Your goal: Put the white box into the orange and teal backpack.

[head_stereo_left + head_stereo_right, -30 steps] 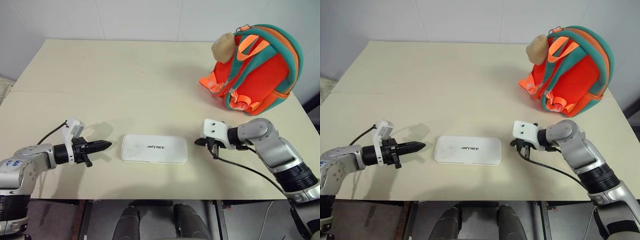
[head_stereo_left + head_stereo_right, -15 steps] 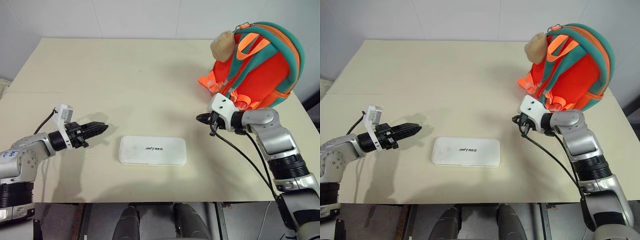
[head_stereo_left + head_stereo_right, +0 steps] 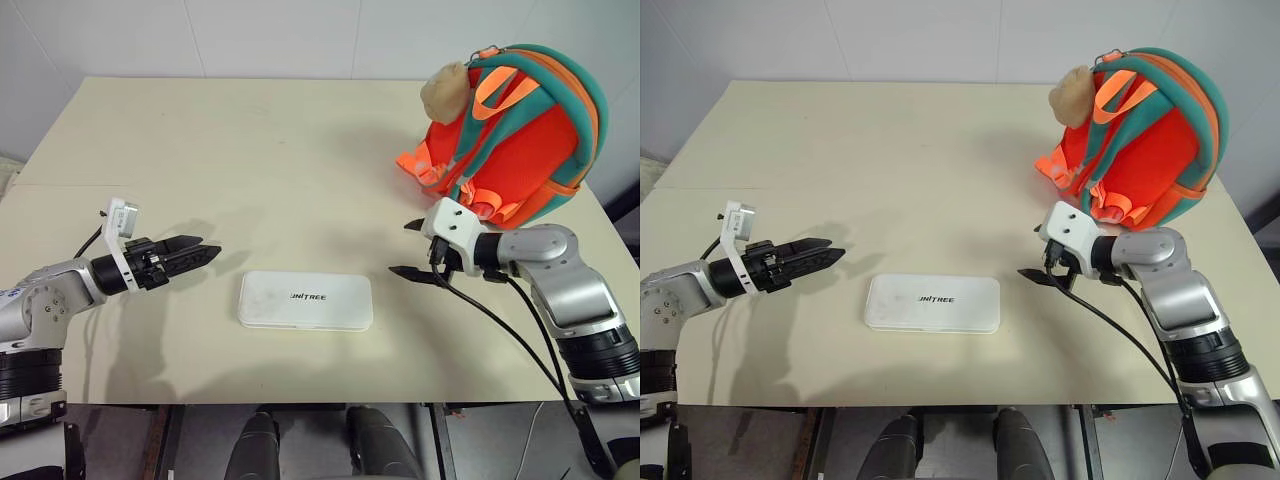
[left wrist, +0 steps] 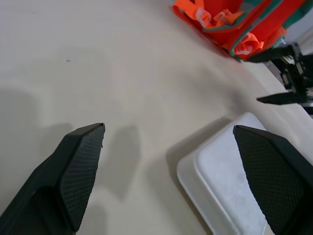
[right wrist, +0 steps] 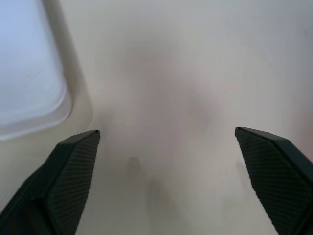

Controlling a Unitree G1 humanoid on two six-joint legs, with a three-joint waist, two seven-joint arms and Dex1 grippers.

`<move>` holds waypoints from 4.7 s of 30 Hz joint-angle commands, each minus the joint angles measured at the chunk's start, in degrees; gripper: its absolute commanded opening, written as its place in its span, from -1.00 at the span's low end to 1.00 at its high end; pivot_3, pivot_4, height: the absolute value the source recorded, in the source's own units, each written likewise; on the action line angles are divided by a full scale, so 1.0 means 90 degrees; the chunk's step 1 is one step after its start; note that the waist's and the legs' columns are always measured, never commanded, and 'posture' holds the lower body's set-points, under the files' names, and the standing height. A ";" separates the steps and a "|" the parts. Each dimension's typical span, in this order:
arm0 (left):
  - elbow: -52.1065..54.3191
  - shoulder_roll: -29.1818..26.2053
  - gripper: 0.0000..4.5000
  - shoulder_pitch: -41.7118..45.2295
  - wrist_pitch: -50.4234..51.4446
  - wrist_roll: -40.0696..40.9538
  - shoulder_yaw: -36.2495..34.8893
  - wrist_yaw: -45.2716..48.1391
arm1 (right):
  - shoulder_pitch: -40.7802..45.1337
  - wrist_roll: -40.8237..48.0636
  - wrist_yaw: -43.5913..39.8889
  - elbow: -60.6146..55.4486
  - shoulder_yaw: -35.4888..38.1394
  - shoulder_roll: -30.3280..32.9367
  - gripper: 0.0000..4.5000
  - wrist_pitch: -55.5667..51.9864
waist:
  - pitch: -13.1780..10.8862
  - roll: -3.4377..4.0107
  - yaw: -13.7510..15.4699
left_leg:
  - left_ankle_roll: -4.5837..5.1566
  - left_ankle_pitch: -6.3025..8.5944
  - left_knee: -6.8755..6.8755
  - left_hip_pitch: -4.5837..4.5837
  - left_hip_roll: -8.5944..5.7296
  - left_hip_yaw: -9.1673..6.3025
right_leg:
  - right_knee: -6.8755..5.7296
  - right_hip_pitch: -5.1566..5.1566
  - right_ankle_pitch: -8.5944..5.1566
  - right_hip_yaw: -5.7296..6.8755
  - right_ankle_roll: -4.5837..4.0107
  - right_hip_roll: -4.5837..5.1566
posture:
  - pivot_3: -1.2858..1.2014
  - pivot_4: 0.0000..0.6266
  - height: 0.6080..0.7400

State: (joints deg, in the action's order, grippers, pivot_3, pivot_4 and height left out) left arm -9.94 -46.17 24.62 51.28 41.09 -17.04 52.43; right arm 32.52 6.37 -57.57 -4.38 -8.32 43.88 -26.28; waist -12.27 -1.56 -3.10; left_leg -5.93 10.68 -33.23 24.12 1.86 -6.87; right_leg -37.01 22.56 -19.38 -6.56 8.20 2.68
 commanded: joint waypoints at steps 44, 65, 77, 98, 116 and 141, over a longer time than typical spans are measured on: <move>-0.1313 0.0572 1.00 0.1050 0.3004 0.0513 0.0700 0.0660 | -0.0111 -0.0884 -0.0120 -0.0252 -0.0912 -0.0609 0.99 0.0701 | 0.0003 -0.0005 -0.0014 | -0.0017 -0.0012 -0.0030 -0.0013 -0.0001 -0.0004 | -0.0045 -0.0004 0.0000 0.0000 0.0000 -0.0005 | 0.03 -0.52 1.00; -0.1691 0.0352 1.00 0.1411 0.2175 -0.0201 0.1689 0.1131 | 0.0123 -0.0936 -0.0125 0.0074 -0.0901 -0.0686 0.99 0.0925 | 0.0003 -0.0004 -0.0003 | -0.0029 -0.0019 -0.0024 -0.0014 -0.0002 -0.0006 | -0.0046 -0.0004 -0.0001 0.0001 0.0000 -0.0005 | 0.03 -0.52 1.00; -0.1551 0.0120 1.00 0.1308 0.2167 -0.0263 0.1700 0.1339 | -0.0021 -0.1489 -0.0673 -0.0097 -0.1033 0.0546 0.99 0.0844 | 0.0003 -0.0005 0.0037 | -0.0028 -0.0021 -0.0020 -0.0012 -0.0004 -0.0007 | -0.0037 -0.0006 -0.0001 0.0002 0.0000 -0.0003 | 0.03 -0.52 1.00; -0.1112 0.0090 1.00 0.1157 0.2433 -0.0212 0.1726 0.1385 | -0.0417 -0.0508 -0.1494 -0.1886 -0.1193 0.0553 0.99 -0.0518 | 0.0003 -0.0005 -0.0002 | -0.0028 -0.0020 -0.0013 -0.0011 -0.0004 -0.0008 | -0.0035 -0.0004 -0.0005 0.0003 -0.0001 -0.0003 | 0.03 -0.52 1.00; -0.0095 0.0024 1.00 0.0563 0.3097 0.0169 0.1402 0.1106 | 0.0172 -0.0679 -0.0989 -0.1319 -0.1331 -0.0113 0.99 -0.0417 | 0.0003 -0.0005 -0.0009 | -0.0028 -0.0020 -0.0008 -0.0010 -0.0003 -0.0009 | -0.0036 0.0002 -0.0005 0.0003 -0.0002 -0.0003 | 0.03 -0.52 1.00; 0.0680 0.0398 1.00 -0.0080 0.3792 0.0675 0.0334 0.0035 | 0.0306 -0.0912 -0.0768 -0.0760 -0.1388 -0.0428 0.99 0.0004 | 0.0003 -0.0005 -0.0006 | -0.0029 -0.0020 -0.0008 -0.0009 -0.0003 -0.0011 | -0.0037 0.0002 -0.0006 0.0003 -0.0003 -0.0002 | 0.03 -0.52 1.00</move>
State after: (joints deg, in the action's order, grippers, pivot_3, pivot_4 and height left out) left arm -5.59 -41.91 25.00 85.01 45.90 -13.67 53.02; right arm 34.61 -1.99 -64.61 -10.70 -20.74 40.61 -27.38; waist -12.24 -1.60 -3.15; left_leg -6.19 10.49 -33.30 24.04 1.84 -6.96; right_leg -37.34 22.58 -19.43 -6.52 8.17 2.67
